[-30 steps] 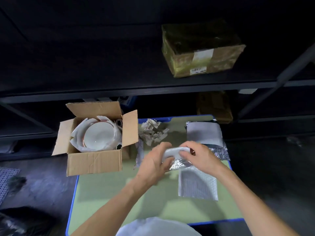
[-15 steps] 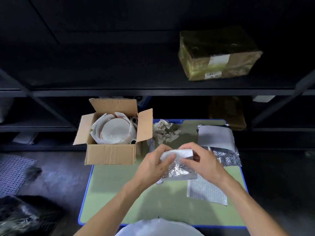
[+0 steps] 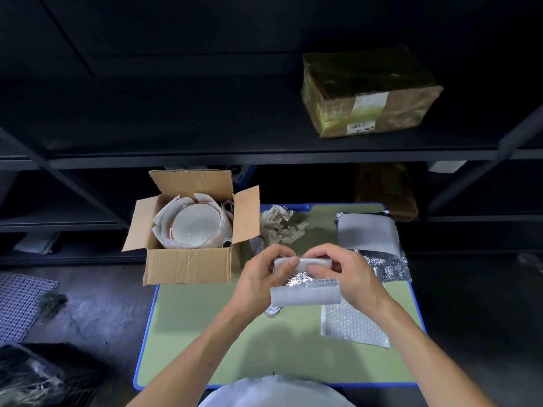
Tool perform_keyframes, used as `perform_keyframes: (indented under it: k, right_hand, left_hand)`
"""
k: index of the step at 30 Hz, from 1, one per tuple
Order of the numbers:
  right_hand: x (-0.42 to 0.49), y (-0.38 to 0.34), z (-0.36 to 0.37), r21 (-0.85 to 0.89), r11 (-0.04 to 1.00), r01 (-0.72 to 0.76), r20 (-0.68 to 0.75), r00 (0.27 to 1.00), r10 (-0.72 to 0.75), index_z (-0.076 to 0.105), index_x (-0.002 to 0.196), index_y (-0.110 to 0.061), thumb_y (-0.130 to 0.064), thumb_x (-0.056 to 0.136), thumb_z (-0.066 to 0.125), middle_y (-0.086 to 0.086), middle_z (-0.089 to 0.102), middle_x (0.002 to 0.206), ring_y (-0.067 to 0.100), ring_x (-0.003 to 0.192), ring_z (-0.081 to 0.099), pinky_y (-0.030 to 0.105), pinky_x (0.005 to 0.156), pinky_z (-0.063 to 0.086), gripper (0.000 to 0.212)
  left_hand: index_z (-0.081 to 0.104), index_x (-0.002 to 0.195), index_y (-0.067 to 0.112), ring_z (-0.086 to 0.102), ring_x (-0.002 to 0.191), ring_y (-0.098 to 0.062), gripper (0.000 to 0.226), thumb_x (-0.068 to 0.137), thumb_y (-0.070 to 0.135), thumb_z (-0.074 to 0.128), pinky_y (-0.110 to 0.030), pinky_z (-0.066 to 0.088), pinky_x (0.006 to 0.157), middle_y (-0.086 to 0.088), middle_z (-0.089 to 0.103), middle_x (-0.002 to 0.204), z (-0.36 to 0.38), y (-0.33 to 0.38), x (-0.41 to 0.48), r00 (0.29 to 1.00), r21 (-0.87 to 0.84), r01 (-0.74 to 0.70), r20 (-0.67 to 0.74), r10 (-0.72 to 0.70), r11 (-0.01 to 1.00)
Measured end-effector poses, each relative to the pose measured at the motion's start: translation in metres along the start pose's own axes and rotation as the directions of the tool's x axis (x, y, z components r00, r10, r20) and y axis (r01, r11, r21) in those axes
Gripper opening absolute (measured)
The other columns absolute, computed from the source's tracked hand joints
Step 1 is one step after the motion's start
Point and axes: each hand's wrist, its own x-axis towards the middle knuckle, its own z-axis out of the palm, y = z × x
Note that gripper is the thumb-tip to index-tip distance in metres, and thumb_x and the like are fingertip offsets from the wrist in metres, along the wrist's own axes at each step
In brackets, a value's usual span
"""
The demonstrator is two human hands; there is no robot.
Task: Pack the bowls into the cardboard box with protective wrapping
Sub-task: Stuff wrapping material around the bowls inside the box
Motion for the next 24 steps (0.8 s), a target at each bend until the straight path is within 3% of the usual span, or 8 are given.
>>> perform_keyframes:
  k: [4,8,11,13,15,20,22,24]
  right_hand:
    - [-0.002,0.0,0.001,0.017,0.999,0.033,-0.036,0.999,-0.032,0.065,0.101,-0.027,-0.029,0.082,0.072,-0.005,0.066,0.079,0.014,0.07,0.062,0.034,0.068,0.048,0.021]
    - [-0.001,-0.001,0.0,0.047,0.998,0.039,0.049,0.998,-0.041,0.061,0.108,-0.026,-0.034,0.086,0.074,-0.004,0.067,0.091,0.023,0.077,0.065,0.039,0.074,0.053,0.026]
    - [0.0,-0.003,0.001,-0.033,0.998,0.057,0.064,0.996,-0.055,0.06,0.105,-0.03,-0.047,0.086,0.069,-0.012,0.066,0.092,0.013,0.072,0.058,0.025,0.07,0.047,0.027]
    - [0.002,-0.004,0.002,-0.037,0.997,0.066,0.056,0.996,-0.064,0.061,0.103,-0.03,-0.042,0.087,0.071,-0.014,0.064,0.089,0.013,0.071,0.059,0.021,0.069,0.047,0.022]
    - [0.003,-0.005,0.002,0.003,0.998,0.057,0.043,0.997,-0.057,0.061,0.107,-0.032,-0.031,0.088,0.074,-0.012,0.066,0.091,0.011,0.073,0.062,0.018,0.069,0.048,0.023]
    - [0.006,-0.006,0.0,0.091,0.995,0.027,0.044,0.999,-0.031,0.064,0.105,-0.032,-0.021,0.089,0.073,-0.003,0.067,0.086,0.012,0.068,0.057,0.028,0.065,0.048,0.022]
    - [0.006,-0.007,0.0,0.096,0.995,0.035,0.044,0.998,-0.04,0.065,0.105,-0.03,-0.024,0.089,0.07,0.0,0.067,0.086,0.019,0.07,0.06,0.035,0.067,0.048,0.018]
    - [0.007,-0.008,0.0,0.082,0.996,0.042,0.04,0.998,-0.046,0.066,0.106,-0.032,-0.027,0.09,0.068,-0.007,0.068,0.087,0.018,0.072,0.063,0.031,0.066,0.05,0.017]
  left_hand:
    - [0.06,0.104,0.017,0.045,0.066,-0.017,0.009,0.096,0.015,0.063,-0.031,0.038,0.062,-0.002,0.054,0.078,-0.004,0.001,-0.003,0.995,-0.065,-0.031,0.092,0.037,0.997]
    - [0.06,0.099,0.018,0.04,0.06,-0.016,0.016,0.089,0.006,0.056,-0.03,0.033,0.057,0.003,0.049,0.069,-0.005,0.006,-0.001,1.0,-0.041,-0.021,0.02,0.021,0.999]
    - [0.062,0.093,0.018,0.037,0.058,-0.02,0.021,0.084,0.001,0.055,-0.029,0.029,0.053,-0.007,0.046,0.066,-0.007,0.01,0.0,1.0,-0.038,-0.013,-0.011,0.012,0.999]
    - [0.064,0.087,0.018,0.043,0.061,-0.018,0.026,0.083,-0.006,0.055,-0.028,0.033,0.055,-0.015,0.054,0.075,-0.008,0.012,-0.001,1.0,-0.033,-0.017,-0.015,0.017,0.999]
    - [0.066,0.085,0.018,0.047,0.066,-0.015,0.029,0.083,-0.009,0.055,-0.026,0.037,0.059,-0.008,0.062,0.083,-0.008,0.012,-0.003,1.0,-0.029,-0.017,-0.004,0.017,0.999]
    - [0.064,0.102,0.023,0.054,0.068,-0.007,0.012,0.092,0.019,0.067,-0.015,0.043,0.059,0.014,0.061,0.083,-0.01,0.014,-0.008,0.996,-0.015,-0.01,0.087,0.012,1.0]
    - [0.062,0.111,0.029,0.057,0.072,-0.01,0.015,0.096,0.027,0.064,-0.019,0.047,0.064,0.008,0.064,0.091,-0.009,0.014,-0.009,0.999,-0.02,-0.041,0.02,0.041,0.999]
    - [0.06,0.113,0.031,0.056,0.073,-0.02,0.018,0.097,0.024,0.063,-0.03,0.049,0.066,-0.006,0.064,0.097,-0.008,0.012,-0.008,0.998,-0.043,-0.034,-0.048,0.032,0.998]
